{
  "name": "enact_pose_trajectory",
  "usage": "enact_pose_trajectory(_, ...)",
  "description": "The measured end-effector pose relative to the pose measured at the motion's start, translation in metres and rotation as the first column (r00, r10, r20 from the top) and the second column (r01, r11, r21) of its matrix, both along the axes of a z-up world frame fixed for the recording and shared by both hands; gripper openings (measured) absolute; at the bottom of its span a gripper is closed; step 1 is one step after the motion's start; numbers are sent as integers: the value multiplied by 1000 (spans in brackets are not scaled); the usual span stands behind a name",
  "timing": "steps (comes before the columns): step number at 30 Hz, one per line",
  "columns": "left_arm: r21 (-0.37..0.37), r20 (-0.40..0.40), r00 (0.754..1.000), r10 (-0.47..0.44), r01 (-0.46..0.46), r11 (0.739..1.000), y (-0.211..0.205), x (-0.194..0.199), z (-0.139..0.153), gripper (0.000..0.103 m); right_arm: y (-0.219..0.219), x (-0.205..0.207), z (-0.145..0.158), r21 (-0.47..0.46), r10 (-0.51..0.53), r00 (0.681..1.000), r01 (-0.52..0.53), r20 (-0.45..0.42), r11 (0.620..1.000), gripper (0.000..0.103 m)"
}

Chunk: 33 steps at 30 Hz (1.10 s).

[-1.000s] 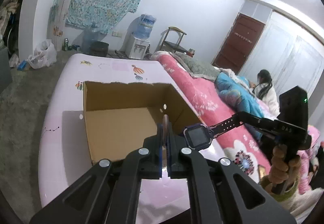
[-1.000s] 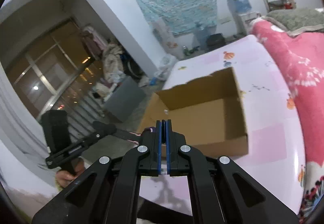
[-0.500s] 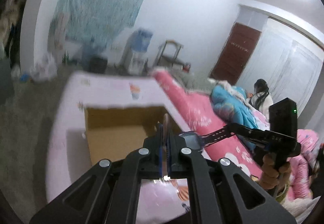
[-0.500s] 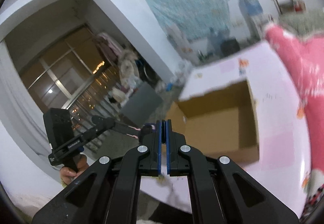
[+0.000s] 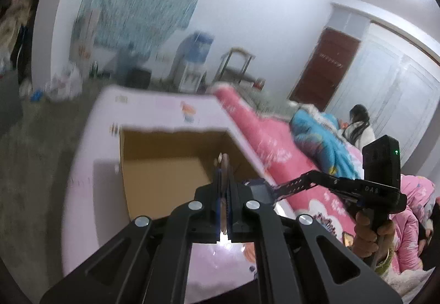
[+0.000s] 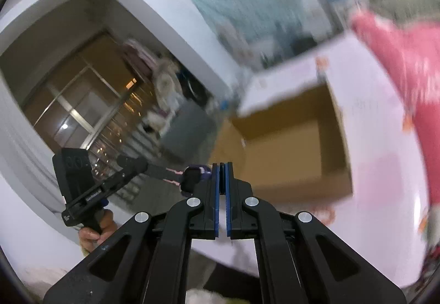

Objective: Organize jewelry

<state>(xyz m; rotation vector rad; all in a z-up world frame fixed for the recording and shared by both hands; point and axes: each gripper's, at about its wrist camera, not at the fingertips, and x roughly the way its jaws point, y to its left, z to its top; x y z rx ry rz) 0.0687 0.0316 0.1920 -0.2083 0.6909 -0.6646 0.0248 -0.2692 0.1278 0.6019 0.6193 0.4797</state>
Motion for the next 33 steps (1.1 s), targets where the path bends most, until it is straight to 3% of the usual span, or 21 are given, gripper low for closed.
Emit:
enact_pose_trajectory(2,-21,20,1000,-4,4,1000,1,-4,12,2,1,-2,7,24,2,1000,-3,22,1000,2)
enact_pose_trajectory(3,-25,112,994,-8,11,1000,2,-17,34,2,0,-9,17,26,1,998,-2,65,1000,2)
enact_pose_trajectory(5,-24,210,978,1,4,1000,5,-34,55,2,-1,-22,36,-11,-24,990,26,142,1000,2)
enact_pose_trajectory(7,-29,161,987,-9,14,999,5,-29,44,2,0,-13,25,-19,-13,995,15,96,1000,2)
enact_pose_trajectory(8,-11,110,994,-5,6,1000,4,-19,29,2,0,-6,13,-8,-5,999,5,45,1000,2)
enact_pose_trajectory(9,-30,17,1000,9,-8,1000,7,-5,8,2,-1,4,-2,16,3,1000,-2,-18,1000,2)
enact_pose_trajectory(10,-52,-21,1000,6,-7,999,9,0,2,2,0,7,-7,35,9,999,-8,-34,999,2)
enact_pose_trajectory(16,-79,20,1000,21,-19,997,21,-3,18,2,-4,-8,18,28,2,998,-3,57,1000,2)
enact_pose_trajectory(28,-92,-39,999,29,-32,995,28,-6,10,2,-2,-2,3,62,35,999,-35,7,997,2)
enact_pose_trajectory(33,-72,-43,999,9,-12,997,17,-11,3,2,-1,3,-36,106,46,995,-37,-84,994,2)
